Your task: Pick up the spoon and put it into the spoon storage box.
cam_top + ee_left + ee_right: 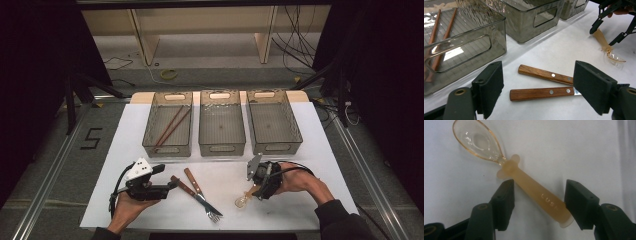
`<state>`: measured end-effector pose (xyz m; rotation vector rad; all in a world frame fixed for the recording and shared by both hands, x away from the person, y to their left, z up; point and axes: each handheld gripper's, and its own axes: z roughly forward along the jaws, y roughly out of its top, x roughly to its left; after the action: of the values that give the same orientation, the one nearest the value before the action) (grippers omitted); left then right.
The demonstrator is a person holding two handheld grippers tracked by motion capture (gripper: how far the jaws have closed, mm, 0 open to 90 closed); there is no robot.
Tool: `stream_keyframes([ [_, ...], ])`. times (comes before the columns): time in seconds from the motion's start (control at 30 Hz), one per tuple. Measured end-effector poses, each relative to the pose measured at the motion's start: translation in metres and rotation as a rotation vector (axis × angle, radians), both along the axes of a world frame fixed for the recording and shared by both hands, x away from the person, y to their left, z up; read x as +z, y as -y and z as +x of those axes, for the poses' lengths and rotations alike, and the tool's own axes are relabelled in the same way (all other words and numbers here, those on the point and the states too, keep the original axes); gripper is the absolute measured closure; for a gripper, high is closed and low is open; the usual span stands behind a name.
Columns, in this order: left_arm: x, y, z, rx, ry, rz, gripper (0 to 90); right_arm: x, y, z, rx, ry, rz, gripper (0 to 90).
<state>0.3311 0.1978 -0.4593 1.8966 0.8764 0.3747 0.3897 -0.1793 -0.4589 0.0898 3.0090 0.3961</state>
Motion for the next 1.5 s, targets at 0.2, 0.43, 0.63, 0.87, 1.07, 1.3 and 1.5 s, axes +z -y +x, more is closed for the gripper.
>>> stream_keyframes([
  [0.2, -0.001, 0.002, 0.000, -0.007, -0.003, 0.005, 23.6, 0.000, -0.001, -0.002, 0.005, -0.005, -0.001, 50.8],
  [0.43, -0.001, 0.002, 0.000, -0.009, -0.004, 0.007, 24.2, 0.001, -0.001, -0.003, 0.034, -0.022, -0.007, 61.6],
  [0.63, -0.002, 0.003, -0.001, -0.010, -0.007, 0.011, 24.4, 0.002, -0.001, -0.005, 0.060, -0.037, -0.020, 71.8],
  [0.87, -0.002, 0.003, -0.001, -0.008, -0.004, 0.007, 24.4, 0.002, 0.000, -0.006, 0.070, -0.027, -0.010, 76.4],
  [1.07, -0.003, 0.001, 0.000, 0.000, 0.000, -0.005, 24.2, 0.013, 0.006, -0.005, 0.012, 0.005, 0.068, 76.8],
  [1.3, -0.004, -0.002, 0.000, 0.023, 0.015, -0.025, 23.8, 0.030, 0.007, 0.000, -0.106, 0.019, 0.210, 76.8],
  [1.5, -0.006, -0.003, 0.001, 0.022, 0.017, -0.022, 23.1, 0.042, 0.004, 0.009, -0.260, 0.012, 0.331, 76.8],
])
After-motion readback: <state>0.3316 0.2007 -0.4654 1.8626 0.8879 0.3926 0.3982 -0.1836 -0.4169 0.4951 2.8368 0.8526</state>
